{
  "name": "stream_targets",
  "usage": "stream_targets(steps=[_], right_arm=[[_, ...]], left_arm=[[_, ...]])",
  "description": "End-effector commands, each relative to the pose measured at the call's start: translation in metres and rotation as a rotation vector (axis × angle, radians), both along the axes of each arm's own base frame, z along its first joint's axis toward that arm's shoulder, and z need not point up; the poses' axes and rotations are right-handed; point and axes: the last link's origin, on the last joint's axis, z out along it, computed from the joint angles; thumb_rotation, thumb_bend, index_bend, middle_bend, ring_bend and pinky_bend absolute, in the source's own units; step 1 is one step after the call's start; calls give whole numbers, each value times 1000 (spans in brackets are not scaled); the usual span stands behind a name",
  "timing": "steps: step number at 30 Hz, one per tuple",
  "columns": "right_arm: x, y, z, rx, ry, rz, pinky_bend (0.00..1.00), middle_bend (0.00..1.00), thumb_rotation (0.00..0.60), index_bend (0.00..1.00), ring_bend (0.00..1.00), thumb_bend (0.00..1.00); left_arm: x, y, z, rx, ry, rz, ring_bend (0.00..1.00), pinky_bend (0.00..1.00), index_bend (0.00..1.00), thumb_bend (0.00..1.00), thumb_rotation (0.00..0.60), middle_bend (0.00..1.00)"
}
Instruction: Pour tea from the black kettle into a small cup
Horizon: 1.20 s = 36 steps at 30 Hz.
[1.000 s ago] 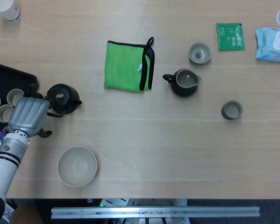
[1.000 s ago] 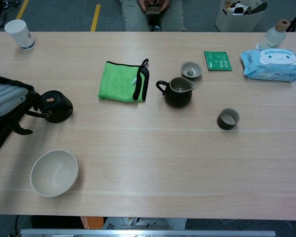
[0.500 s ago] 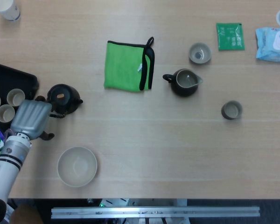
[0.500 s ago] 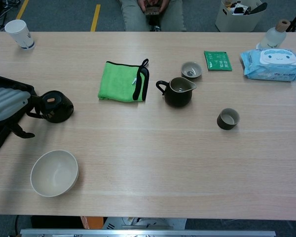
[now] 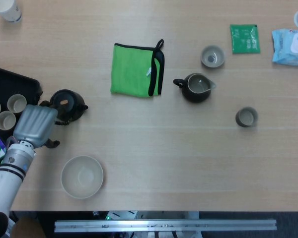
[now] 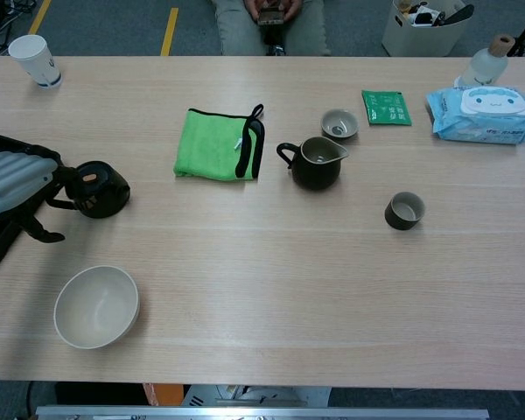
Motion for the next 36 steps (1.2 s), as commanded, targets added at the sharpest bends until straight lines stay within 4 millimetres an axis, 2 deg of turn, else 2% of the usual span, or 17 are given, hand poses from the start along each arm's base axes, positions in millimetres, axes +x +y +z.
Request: stream_targets(steps=[1,14,27,36], right_arm=[[-1,0,0,-1,-1,-2,370,378,600,365,279,94],[-5,1,1,-2,-2,-12,370,378,600,365,279,94],[-4,0,0,2,-2,-7,370,378,600,365,279,94],[-3,0,0,1,-3,-5,370,378,600,365,279,94]], left_arm=[[1,-1,-1,-3,-1,-1,266,31,367,130,600,374],[4,-3,-9,-26,4,4,267,31,367,130,600,373],[-2,-6,-11,-47,13,37,272,31,368,130,600,381],[-5,-5,-10,-63,17,45,340,31,403,130,600,453]])
